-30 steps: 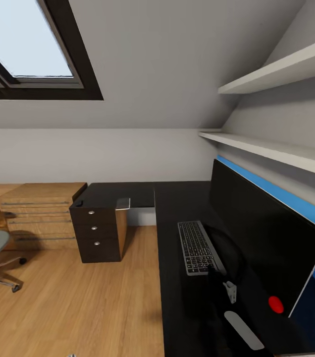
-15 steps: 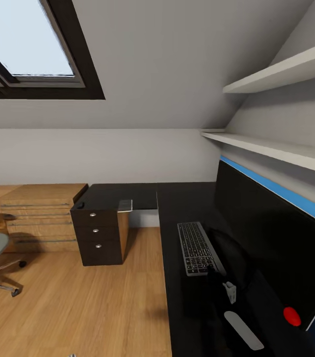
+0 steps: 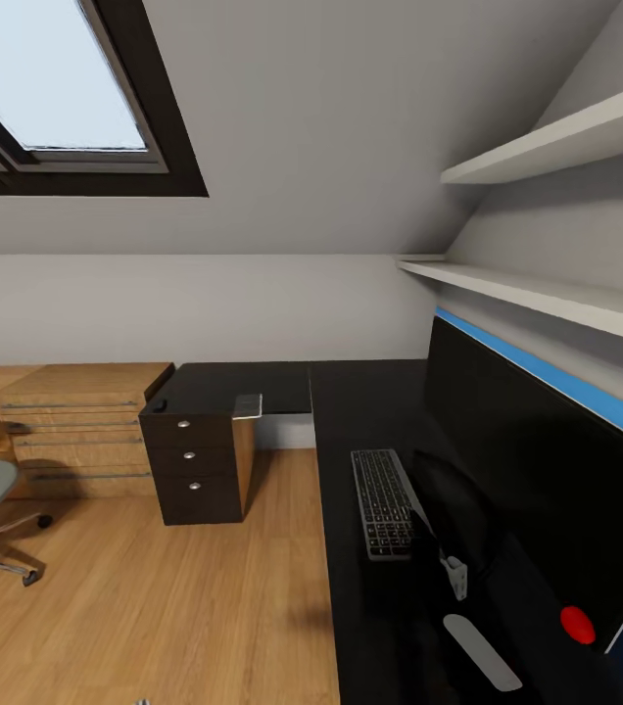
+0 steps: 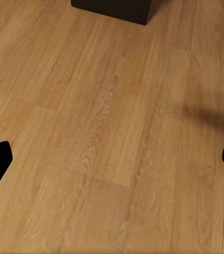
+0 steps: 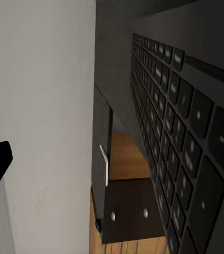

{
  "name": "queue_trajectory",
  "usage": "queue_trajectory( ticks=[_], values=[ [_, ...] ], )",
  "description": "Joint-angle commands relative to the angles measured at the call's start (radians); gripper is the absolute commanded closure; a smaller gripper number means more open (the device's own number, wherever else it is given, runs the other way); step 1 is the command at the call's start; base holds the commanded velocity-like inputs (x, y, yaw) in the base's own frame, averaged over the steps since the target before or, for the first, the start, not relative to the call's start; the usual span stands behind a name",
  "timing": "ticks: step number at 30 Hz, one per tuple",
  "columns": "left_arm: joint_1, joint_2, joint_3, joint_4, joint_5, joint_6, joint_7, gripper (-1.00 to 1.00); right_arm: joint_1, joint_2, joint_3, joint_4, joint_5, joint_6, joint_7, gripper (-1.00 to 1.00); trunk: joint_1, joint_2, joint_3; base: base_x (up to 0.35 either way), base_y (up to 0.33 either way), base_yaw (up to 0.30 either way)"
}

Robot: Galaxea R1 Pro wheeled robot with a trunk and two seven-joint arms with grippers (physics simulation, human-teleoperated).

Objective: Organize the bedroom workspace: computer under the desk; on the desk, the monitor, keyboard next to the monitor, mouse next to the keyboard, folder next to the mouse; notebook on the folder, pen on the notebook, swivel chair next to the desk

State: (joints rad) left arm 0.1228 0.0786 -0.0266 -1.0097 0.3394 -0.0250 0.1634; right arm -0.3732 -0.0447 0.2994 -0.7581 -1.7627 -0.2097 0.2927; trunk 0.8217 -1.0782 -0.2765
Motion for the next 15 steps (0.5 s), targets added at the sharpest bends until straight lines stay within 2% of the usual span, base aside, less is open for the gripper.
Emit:
queue_trajectory(
  ticks=[1,13,15],
  values=[
    [0.000,0.001,-0.003,-0.001,0.009,-0.003,0.005,-1.00,-0.001,-0.001,0.007,0.000,-0.011,-0.008,0.005,-1.00,0.000,-0.001,-0.001,0.000,0.000,0.000],
    [0.000,0.001,0.000,-0.005,0.011,0.000,0.004,-1.00,-0.001,-0.003,0.006,0.000,-0.011,-0.008,0.005,-1.00,0.000,-0.001,-0.001,0.000,0.000,0.000],
    [0.000,0.000,0.000,-0.005,0.012,0.000,0.005,-1.00,-0.001,-0.003,0.006,0.000,-0.011,-0.008,0.005,-1.00,0.008,-0.015,-0.007,0.000,0.000,0.000]
  ],
)
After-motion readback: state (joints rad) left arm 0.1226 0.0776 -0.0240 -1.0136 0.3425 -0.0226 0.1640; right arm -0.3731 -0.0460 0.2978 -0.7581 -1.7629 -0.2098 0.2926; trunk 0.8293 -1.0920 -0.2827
